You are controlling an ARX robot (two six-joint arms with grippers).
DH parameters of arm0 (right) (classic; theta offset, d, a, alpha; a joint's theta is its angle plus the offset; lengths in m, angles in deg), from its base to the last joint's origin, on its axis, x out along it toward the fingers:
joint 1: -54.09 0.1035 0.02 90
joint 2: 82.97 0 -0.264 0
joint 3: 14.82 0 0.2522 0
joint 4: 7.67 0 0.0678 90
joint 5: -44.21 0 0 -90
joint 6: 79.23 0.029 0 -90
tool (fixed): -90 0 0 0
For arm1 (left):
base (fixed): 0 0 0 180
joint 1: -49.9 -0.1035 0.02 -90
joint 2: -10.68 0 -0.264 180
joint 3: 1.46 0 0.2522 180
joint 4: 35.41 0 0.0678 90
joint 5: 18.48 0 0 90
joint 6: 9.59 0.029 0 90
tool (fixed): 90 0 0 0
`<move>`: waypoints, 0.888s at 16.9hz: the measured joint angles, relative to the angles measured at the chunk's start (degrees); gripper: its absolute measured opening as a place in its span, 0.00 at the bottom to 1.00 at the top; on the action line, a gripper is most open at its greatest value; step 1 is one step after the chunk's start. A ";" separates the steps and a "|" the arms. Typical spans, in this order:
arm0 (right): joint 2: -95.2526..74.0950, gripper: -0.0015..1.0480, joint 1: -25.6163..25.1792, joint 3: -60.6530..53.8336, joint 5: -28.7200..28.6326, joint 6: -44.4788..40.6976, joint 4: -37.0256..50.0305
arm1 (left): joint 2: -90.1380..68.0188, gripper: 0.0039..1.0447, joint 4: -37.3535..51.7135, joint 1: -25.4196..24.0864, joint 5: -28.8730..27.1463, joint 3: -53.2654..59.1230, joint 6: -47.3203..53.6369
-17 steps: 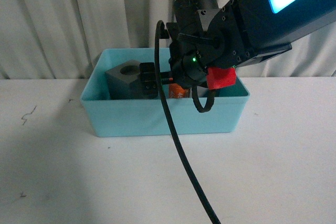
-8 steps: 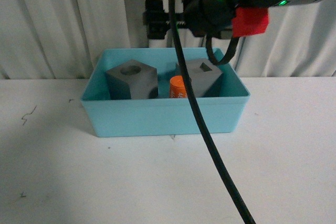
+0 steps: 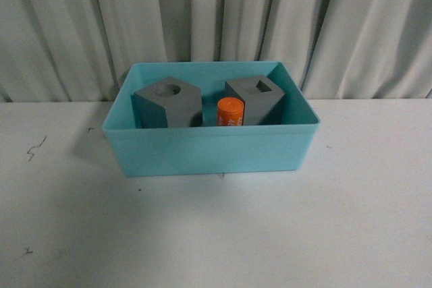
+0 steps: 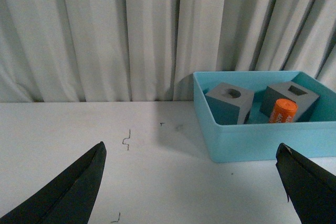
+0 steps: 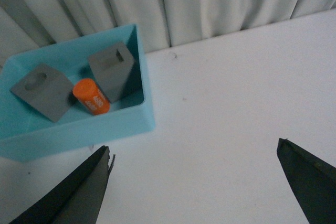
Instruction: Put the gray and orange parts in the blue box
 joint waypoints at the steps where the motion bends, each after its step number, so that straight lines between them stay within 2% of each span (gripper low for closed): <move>1: 5.29 0.90 -0.04 -6.05 0.85 -0.66 6.91 | 0.00 0.94 0.00 0.00 0.02 0.00 -0.02; 2: 8.31 0.77 -1.22 -10.82 0.37 -4.90 19.65 | 0.00 0.94 0.04 0.00 0.04 0.00 0.00; 3: 10.88 0.65 -2.64 -14.73 -0.85 -9.57 26.34 | 0.00 0.94 0.00 0.00 0.02 0.00 0.00; 8: 19.91 0.08 -7.72 -25.00 -5.70 -13.97 27.80 | 0.00 0.94 0.00 0.00 0.02 0.00 0.00; 9: 21.86 0.02 -8.44 -26.32 -6.56 -14.29 27.32 | 0.00 0.94 0.02 0.00 0.02 0.00 0.00; 11: 25.22 0.02 -14.03 -28.59 -11.32 -14.38 25.35 | 0.02 0.94 0.02 0.00 -0.02 0.00 0.00; 15: 29.14 0.02 -13.88 -30.08 -12.11 -14.38 23.71 | 0.00 0.94 0.02 0.00 0.02 0.00 0.00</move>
